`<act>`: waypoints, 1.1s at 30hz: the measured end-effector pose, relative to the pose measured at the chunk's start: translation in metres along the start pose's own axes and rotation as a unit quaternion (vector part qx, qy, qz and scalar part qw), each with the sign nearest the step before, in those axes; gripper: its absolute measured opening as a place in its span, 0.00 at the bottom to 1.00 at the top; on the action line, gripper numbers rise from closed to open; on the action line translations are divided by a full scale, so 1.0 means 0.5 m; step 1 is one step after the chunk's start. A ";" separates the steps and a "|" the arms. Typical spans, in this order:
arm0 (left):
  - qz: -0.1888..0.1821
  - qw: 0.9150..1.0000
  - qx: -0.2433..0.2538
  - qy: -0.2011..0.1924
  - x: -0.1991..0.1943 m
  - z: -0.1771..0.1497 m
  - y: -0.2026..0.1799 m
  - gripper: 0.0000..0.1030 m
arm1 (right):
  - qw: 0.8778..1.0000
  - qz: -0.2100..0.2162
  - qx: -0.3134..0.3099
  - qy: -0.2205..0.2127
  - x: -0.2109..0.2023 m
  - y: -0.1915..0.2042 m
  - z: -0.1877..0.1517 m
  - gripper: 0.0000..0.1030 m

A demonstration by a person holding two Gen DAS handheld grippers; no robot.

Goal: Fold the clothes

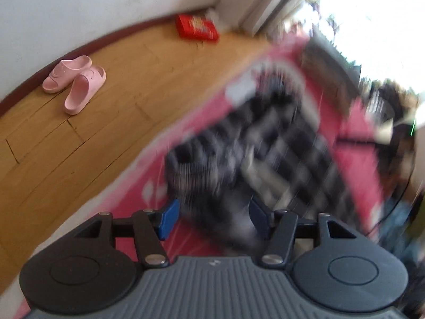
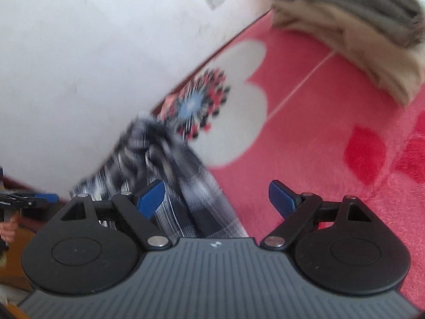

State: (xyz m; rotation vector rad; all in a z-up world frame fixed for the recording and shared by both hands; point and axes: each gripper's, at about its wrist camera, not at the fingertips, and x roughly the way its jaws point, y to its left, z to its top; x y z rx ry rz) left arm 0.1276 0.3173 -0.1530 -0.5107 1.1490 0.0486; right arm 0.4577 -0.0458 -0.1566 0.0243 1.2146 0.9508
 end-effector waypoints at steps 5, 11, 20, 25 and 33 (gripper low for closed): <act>0.048 0.997 0.056 0.003 0.082 -0.032 -0.019 0.55 | 0.995 -0.007 -0.101 0.023 0.086 0.061 0.036 0.82; 0.045 0.998 0.024 -0.047 0.103 -0.033 -0.016 0.54 | 0.983 -0.057 -0.169 0.046 0.138 0.117 0.046 0.55; 0.062 0.994 -0.059 -0.068 0.072 -0.011 -0.065 0.09 | 0.966 -0.180 -0.185 -0.020 0.065 0.200 0.037 0.05; 0.062 0.994 -0.059 -0.066 0.059 -0.008 -0.074 0.13 | 0.942 -0.271 -0.184 -0.071 0.038 0.180 0.040 0.07; 0.040 0.995 -0.046 -0.079 0.056 0.007 -0.040 0.52 | 0.964 -0.242 -0.082 -0.076 0.036 0.123 0.060 0.29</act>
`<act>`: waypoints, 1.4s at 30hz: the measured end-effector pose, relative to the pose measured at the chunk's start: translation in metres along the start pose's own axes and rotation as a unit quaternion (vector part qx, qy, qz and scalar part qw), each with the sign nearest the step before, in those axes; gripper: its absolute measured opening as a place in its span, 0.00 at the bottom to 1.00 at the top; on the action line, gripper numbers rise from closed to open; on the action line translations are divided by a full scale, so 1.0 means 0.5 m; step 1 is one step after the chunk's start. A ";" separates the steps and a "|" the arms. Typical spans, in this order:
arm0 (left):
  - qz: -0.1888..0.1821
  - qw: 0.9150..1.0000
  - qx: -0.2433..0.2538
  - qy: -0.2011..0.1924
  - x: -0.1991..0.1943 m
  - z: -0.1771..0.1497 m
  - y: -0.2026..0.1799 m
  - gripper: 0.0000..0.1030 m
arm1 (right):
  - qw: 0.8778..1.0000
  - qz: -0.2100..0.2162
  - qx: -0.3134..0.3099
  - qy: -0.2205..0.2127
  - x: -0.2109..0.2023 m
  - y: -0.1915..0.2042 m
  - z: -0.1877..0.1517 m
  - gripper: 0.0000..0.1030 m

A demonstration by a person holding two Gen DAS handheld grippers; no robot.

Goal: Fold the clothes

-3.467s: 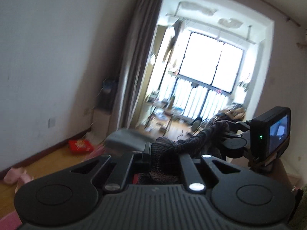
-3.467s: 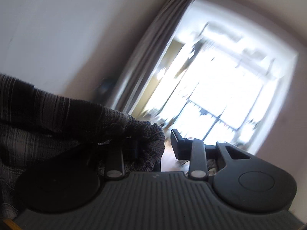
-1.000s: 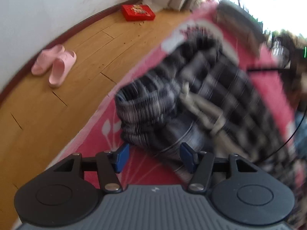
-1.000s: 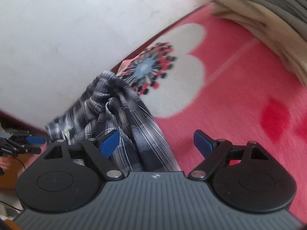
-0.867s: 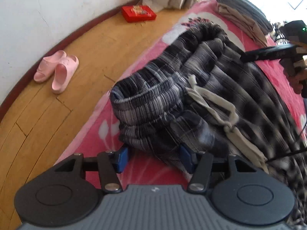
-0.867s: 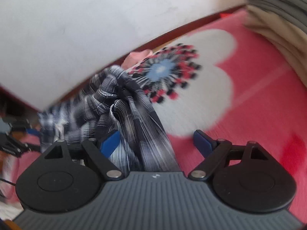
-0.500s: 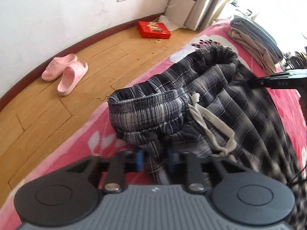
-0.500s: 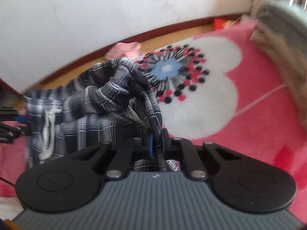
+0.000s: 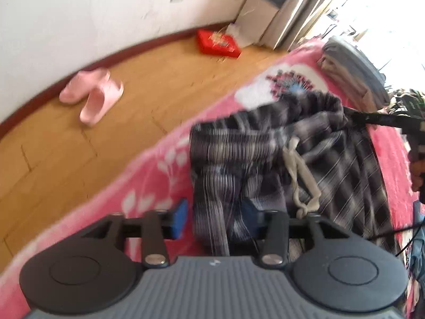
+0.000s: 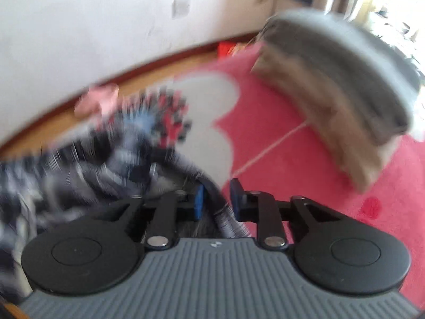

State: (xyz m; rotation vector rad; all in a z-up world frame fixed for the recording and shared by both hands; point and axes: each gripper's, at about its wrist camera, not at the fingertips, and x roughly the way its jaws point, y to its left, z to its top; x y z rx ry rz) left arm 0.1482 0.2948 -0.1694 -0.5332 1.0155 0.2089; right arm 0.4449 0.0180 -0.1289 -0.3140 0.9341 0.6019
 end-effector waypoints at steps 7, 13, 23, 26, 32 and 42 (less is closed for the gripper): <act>0.000 1.000 -0.005 -0.007 0.044 0.017 -0.002 0.50 | 0.934 0.191 0.284 0.101 -0.009 -0.016 -0.015 0.50; 0.017 0.999 0.015 -0.027 0.063 0.022 -0.018 0.31 | 0.886 0.167 0.410 0.135 0.060 -0.008 -0.037 0.52; 0.009 0.997 0.062 -0.041 0.052 0.012 -0.046 0.28 | 0.907 0.074 0.398 0.120 0.112 0.009 -0.003 0.45; 0.005 0.997 0.064 -0.043 0.054 0.014 -0.048 0.31 | 0.922 0.065 0.362 0.117 0.097 0.025 0.017 0.34; 0.006 0.996 0.075 -0.046 0.058 0.006 -0.059 0.35 | 0.923 0.063 0.355 0.133 0.112 0.038 0.028 0.39; -0.003 0.997 0.058 -0.057 0.041 0.019 -0.047 0.35 | 0.940 0.086 0.327 0.054 0.044 0.041 0.036 0.10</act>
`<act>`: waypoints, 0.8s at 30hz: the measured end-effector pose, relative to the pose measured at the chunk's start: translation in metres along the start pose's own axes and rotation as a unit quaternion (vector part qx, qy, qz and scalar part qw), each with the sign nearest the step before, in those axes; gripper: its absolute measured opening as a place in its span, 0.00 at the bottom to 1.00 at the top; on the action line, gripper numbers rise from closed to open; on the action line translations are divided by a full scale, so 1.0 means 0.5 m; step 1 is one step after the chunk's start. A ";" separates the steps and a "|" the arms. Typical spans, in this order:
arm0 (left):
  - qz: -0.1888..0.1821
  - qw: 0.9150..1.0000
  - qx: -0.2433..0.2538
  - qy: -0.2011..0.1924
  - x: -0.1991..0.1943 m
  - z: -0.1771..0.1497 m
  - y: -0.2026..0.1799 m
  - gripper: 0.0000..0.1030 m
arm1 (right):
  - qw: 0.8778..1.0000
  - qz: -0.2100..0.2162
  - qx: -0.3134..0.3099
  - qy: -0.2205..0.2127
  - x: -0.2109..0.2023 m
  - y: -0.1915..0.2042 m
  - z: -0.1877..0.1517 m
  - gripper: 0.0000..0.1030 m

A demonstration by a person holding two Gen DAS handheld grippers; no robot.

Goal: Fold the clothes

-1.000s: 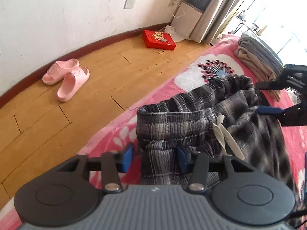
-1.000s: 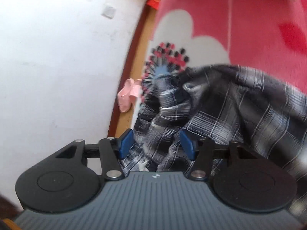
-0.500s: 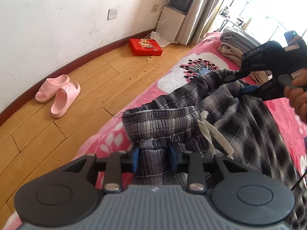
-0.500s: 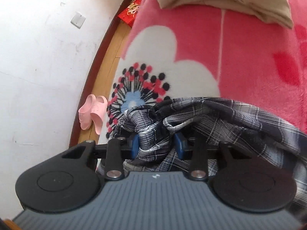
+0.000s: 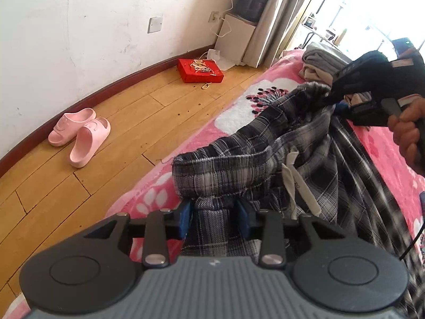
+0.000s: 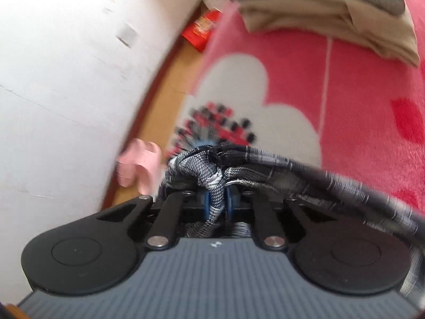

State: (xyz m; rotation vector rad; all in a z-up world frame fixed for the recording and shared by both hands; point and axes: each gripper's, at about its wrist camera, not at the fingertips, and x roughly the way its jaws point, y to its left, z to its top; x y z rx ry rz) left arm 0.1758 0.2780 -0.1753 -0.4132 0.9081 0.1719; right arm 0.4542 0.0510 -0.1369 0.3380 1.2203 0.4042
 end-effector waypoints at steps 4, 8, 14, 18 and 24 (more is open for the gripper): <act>-0.004 1.000 -0.010 -0.007 0.001 0.011 0.006 0.36 | 0.999 0.039 0.009 -0.007 -0.003 0.009 0.027 0.10; -0.004 1.000 -0.010 0.014 0.033 0.018 0.013 0.47 | 0.998 0.033 0.026 0.038 0.054 -0.003 0.043 0.15; 0.007 1.000 -0.015 0.012 0.041 0.014 0.020 0.39 | 0.997 0.035 0.030 0.066 0.015 0.004 0.028 0.46; 0.012 1.000 -0.015 0.004 0.033 0.010 0.016 0.32 | 0.993 0.058 0.035 0.101 -0.012 0.026 -0.008 0.50; 0.007 1.000 0.003 -0.021 0.004 0.005 0.002 0.22 | 0.983 0.040 0.074 0.161 0.075 0.042 -0.050 0.50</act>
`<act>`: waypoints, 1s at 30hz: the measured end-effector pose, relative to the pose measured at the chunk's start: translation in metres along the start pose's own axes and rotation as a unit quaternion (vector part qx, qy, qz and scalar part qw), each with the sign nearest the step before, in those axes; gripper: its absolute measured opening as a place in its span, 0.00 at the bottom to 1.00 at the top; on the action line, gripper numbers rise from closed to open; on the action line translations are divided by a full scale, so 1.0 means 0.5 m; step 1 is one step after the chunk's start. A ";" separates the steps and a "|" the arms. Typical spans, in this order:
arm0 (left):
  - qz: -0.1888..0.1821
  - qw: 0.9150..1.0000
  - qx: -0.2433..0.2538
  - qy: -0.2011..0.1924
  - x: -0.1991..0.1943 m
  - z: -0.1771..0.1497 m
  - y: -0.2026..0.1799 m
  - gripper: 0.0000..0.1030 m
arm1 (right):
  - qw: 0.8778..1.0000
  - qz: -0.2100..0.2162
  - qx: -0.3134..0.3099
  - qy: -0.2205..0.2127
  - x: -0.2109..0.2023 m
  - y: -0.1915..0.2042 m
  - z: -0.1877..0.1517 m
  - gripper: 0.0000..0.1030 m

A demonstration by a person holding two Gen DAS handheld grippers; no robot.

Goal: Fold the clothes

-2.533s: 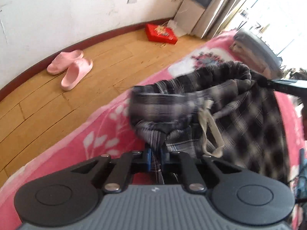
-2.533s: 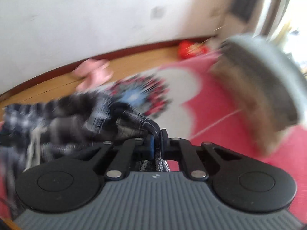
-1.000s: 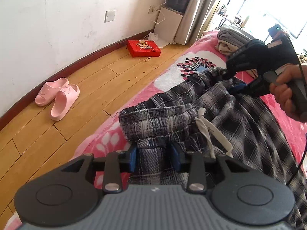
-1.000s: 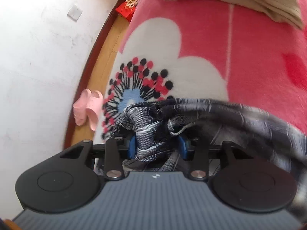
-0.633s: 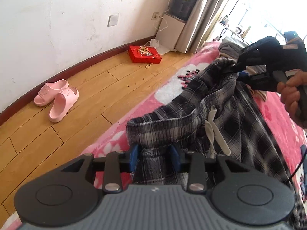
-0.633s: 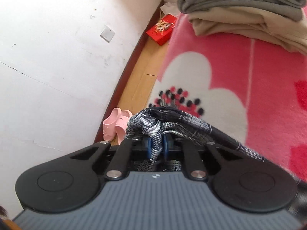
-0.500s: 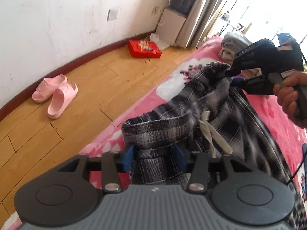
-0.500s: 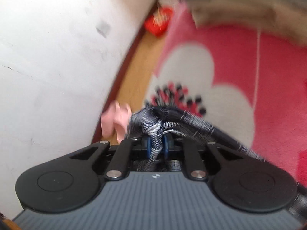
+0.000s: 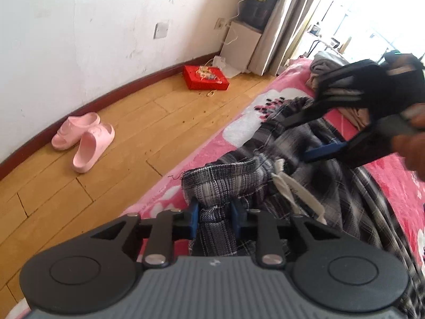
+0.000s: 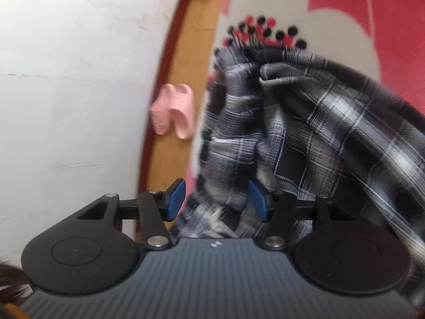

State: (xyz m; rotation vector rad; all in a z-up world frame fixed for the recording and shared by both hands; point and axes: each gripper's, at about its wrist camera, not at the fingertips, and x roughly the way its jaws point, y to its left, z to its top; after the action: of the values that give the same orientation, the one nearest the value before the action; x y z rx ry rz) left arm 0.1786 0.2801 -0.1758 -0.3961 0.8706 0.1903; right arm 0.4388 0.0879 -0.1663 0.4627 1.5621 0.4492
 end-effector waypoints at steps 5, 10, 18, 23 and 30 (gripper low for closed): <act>-0.017 0.999 0.031 -0.013 -0.017 -0.007 -0.025 0.20 | 1.000 -0.011 0.002 -0.004 0.062 0.009 0.013 0.51; -0.033 0.998 0.043 -0.010 -0.016 -0.007 -0.042 0.24 | 0.999 -0.029 -0.024 -0.027 0.064 0.019 0.000 0.28; -0.029 1.000 -0.003 0.004 -0.007 0.000 0.000 0.37 | 0.993 0.038 -0.074 -0.083 0.025 0.041 -0.013 0.12; -0.033 0.998 -0.039 0.040 0.023 0.000 0.032 0.43 | 0.993 0.058 -0.077 -0.072 0.074 0.047 0.018 0.10; -0.034 0.991 -0.115 0.056 0.056 0.002 0.069 0.29 | 0.987 0.116 -0.091 -0.060 0.118 0.016 0.049 0.09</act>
State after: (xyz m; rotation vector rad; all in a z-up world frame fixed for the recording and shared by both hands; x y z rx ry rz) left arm 0.1859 0.3121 -0.2061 -0.6559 0.9469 0.2073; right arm 0.4615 0.1268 -0.2124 0.5229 1.3417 0.7232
